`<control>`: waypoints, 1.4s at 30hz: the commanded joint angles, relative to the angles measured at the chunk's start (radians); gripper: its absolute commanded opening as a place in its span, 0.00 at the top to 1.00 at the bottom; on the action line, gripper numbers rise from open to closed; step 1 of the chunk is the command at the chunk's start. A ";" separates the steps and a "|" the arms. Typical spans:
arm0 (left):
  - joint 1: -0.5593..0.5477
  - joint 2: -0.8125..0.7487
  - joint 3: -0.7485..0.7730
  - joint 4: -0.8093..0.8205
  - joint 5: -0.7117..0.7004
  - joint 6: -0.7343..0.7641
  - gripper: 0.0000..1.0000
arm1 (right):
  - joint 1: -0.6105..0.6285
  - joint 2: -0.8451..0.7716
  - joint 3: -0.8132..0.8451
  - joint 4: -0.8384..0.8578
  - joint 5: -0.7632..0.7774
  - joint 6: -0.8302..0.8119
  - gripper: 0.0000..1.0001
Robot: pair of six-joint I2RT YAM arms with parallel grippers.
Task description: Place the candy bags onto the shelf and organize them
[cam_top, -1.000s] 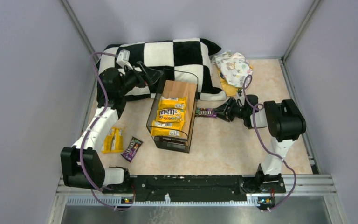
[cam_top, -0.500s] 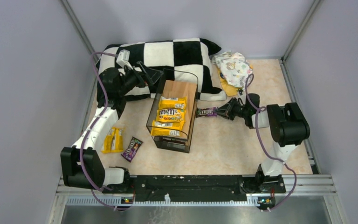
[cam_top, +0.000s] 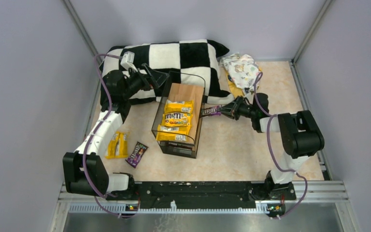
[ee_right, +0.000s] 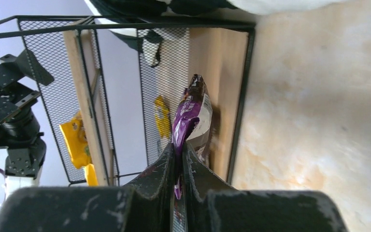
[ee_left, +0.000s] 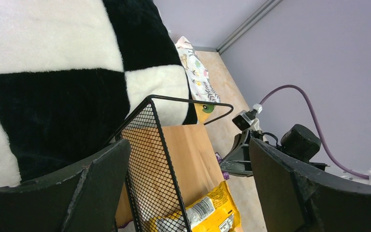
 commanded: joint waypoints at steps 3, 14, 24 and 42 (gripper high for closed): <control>0.005 -0.005 0.017 0.041 0.017 -0.006 0.01 | 0.099 0.088 0.119 0.181 0.016 0.124 0.95; 0.009 -0.001 0.017 0.045 0.027 -0.012 0.01 | 0.261 0.374 0.336 0.361 0.087 0.288 0.96; 0.024 0.008 0.011 0.066 0.043 -0.034 0.01 | 0.329 0.498 0.394 0.413 0.108 0.341 0.96; 0.026 0.013 0.007 0.077 0.054 -0.050 0.01 | 0.348 0.503 0.337 0.423 0.098 0.333 0.95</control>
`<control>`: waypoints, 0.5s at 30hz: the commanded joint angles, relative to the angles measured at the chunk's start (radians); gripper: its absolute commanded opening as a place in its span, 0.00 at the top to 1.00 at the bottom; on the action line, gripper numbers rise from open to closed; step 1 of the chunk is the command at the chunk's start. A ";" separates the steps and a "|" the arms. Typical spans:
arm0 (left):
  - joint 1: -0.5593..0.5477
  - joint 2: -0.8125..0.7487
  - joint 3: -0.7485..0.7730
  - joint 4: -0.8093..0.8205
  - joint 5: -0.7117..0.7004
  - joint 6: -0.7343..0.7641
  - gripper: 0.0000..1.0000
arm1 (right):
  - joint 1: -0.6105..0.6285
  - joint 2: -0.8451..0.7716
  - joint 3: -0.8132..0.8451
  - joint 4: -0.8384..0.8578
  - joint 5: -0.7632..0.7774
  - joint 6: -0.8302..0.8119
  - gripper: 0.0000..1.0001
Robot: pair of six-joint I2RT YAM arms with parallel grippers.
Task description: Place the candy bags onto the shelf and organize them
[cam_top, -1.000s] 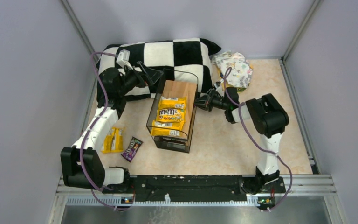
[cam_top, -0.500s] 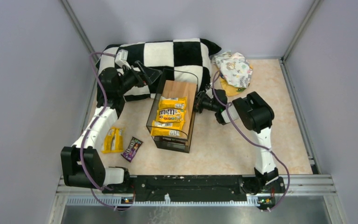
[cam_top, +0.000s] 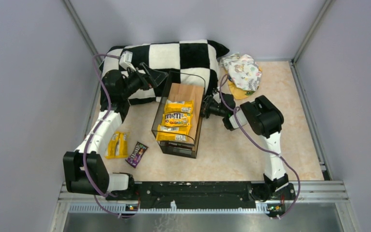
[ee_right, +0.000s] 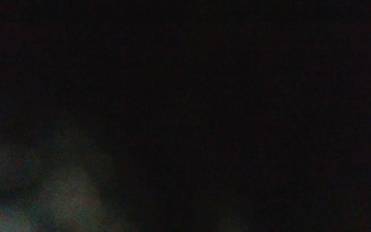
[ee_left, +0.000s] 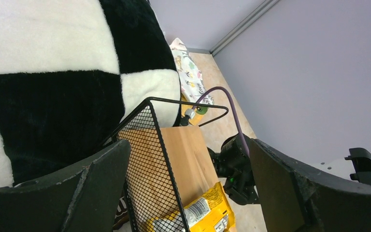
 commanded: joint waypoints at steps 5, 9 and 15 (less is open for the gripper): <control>0.006 0.009 0.007 0.052 0.022 -0.007 0.01 | 0.033 0.006 -0.002 0.041 -0.020 -0.012 0.90; 0.006 0.008 0.007 0.052 0.022 -0.008 0.01 | 0.033 -0.015 -0.003 -0.034 -0.017 -0.057 0.81; 0.006 0.008 0.007 0.053 0.022 -0.007 0.01 | 0.033 -0.058 -0.005 -0.145 -0.009 -0.140 0.73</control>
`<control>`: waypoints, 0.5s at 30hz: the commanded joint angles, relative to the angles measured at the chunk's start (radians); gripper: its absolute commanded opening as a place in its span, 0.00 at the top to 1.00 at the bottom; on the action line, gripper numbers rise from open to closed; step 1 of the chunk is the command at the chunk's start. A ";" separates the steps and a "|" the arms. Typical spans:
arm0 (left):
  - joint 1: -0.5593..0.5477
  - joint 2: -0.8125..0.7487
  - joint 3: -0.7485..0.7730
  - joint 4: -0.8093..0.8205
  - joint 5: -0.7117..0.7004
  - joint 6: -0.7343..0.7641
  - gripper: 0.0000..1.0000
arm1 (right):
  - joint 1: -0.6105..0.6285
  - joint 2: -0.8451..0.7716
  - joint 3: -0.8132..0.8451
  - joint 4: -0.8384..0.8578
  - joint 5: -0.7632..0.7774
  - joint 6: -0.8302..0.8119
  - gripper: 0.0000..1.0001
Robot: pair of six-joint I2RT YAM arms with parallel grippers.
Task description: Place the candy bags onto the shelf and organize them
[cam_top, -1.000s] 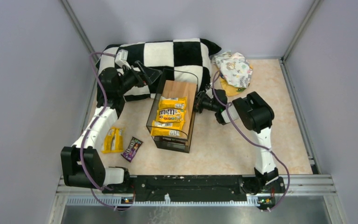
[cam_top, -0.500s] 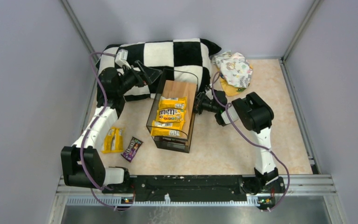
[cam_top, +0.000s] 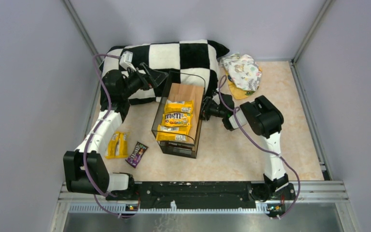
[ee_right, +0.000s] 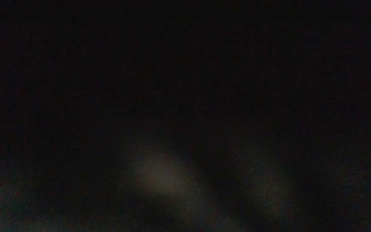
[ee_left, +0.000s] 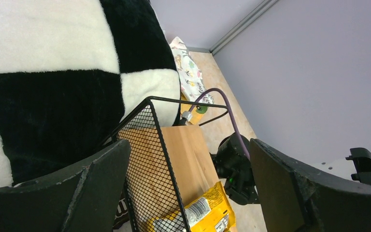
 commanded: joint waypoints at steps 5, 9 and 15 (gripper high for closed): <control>0.007 0.001 0.007 0.050 0.018 -0.008 0.01 | 0.023 -0.110 -0.007 -0.204 0.004 -0.164 0.69; 0.009 0.000 0.007 0.050 0.018 -0.008 0.01 | 0.018 -0.145 -0.017 -0.265 0.014 -0.208 0.66; 0.010 -0.001 0.009 0.050 0.019 -0.008 0.01 | 0.003 -0.204 -0.045 -0.337 0.019 -0.267 0.62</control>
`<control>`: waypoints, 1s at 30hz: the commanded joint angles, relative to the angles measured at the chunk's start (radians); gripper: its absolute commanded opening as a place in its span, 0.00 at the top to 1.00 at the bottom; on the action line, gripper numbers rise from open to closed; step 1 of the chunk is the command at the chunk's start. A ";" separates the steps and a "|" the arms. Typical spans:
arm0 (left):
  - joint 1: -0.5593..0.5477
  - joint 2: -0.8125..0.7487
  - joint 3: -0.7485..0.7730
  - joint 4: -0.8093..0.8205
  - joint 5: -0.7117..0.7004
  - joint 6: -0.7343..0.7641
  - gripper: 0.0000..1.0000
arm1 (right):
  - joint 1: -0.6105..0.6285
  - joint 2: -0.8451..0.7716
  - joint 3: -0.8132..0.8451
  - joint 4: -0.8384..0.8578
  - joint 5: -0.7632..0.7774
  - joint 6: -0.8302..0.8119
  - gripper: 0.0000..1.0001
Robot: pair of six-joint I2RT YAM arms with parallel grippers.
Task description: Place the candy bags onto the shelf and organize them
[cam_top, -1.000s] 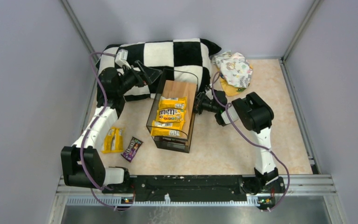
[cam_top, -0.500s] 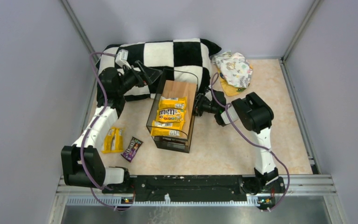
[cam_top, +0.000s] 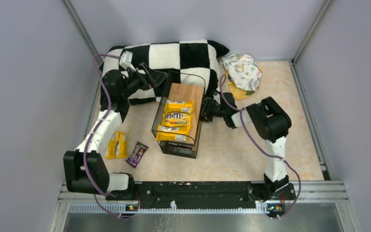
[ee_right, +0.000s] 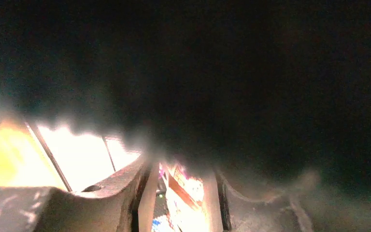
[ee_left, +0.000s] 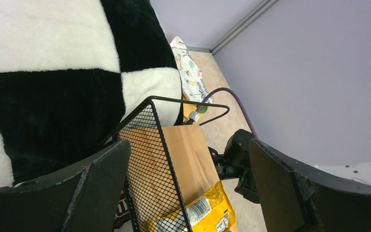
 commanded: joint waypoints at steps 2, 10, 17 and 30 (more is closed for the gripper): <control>0.007 -0.003 0.009 0.049 0.011 -0.008 0.01 | -0.008 -0.124 -0.037 -0.099 -0.003 -0.115 0.62; 0.015 -0.009 0.011 0.045 0.010 -0.005 0.01 | -0.068 -0.421 -0.106 -0.594 0.167 -0.526 0.53; 0.022 0.008 0.020 0.035 0.014 0.002 0.01 | -0.069 -0.557 -0.196 -0.571 0.262 -0.550 0.49; -0.017 -0.242 -0.025 -0.369 -0.527 0.308 0.01 | -0.059 -0.511 -0.272 -0.030 0.462 -0.516 0.47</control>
